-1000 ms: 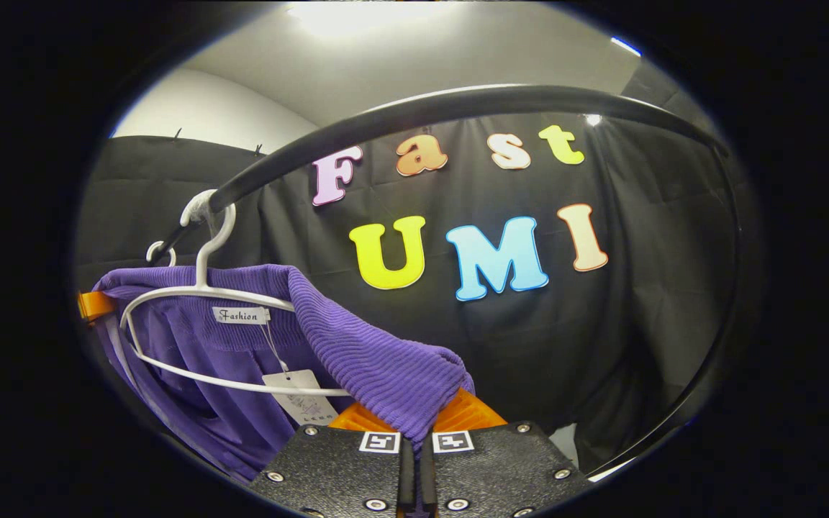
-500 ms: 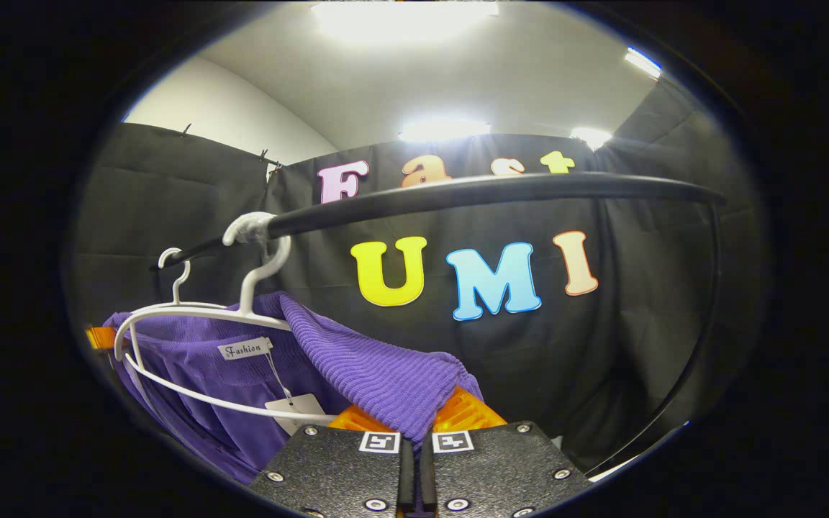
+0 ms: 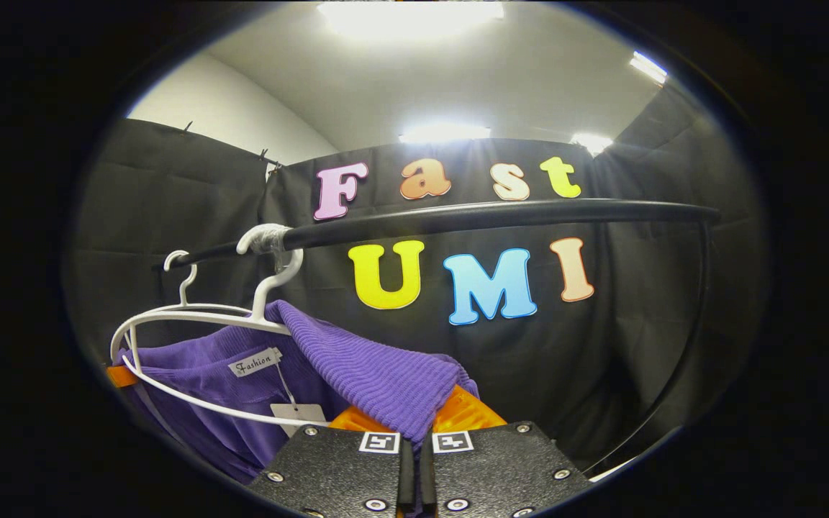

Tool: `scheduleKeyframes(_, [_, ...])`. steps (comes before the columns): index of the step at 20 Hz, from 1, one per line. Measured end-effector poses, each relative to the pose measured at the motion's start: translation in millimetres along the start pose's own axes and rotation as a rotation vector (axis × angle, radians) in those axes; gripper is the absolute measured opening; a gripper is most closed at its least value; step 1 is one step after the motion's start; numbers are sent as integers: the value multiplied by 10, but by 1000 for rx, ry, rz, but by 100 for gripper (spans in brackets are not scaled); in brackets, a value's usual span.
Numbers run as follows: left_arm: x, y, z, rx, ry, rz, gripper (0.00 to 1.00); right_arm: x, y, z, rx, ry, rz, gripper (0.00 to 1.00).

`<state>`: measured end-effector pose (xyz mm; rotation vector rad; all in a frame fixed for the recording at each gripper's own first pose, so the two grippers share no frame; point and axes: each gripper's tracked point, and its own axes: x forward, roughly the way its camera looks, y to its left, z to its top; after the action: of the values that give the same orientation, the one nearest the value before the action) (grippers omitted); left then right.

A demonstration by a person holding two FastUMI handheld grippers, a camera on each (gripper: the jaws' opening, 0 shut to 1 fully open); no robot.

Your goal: Grasp the clothes on the hanger with both hands and then place them into the laundry hamper below.

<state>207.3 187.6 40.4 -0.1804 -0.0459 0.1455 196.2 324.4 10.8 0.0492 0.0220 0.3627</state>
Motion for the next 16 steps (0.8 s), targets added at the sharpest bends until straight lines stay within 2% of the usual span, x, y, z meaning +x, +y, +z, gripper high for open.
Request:
scheduleKeyframes(2, [-9, -36, -67, 2, 2, 15, 2, 52, -28, 3, 1, -1, 20, 1])
scheduleKeyframes(3, [-42, -70, -112, 3, 6, 26, 7, 86, -49, -4, 1, -1, 29, 2])
scheduleKeyframes(4, [-63, -119, -148, 1, 9, 35, 7, 133, -77, -15, 5, 3, 41, 1])
scheduleKeyframes(5, [-61, -186, -175, 1, 11, 40, 2, 167, -111, -13, 10, 2, 49, 2])
scheduleKeyframes(7, [-63, -355, -224, 15, 16, 40, 2, 253, -207, -22, 15, 1, 59, 2])
scheduleKeyframes(8, [-74, -431, -237, 25, 19, 40, 8, 292, -261, -26, 20, 2, 61, 2])
scheduleKeyframes(9, [-76, -515, -252, 33, 19, 38, 8, 330, -320, -21, 23, 0, 63, 1])
scheduleKeyframes(10, [-75, -603, -253, 40, 17, 34, 2, 373, -387, -24, 25, -2, 61, 1])
scheduleKeyframes(16, [160, -1121, -422, 84, 46, 25, 2, 581, -845, -43, 51, -14, 40, 2])
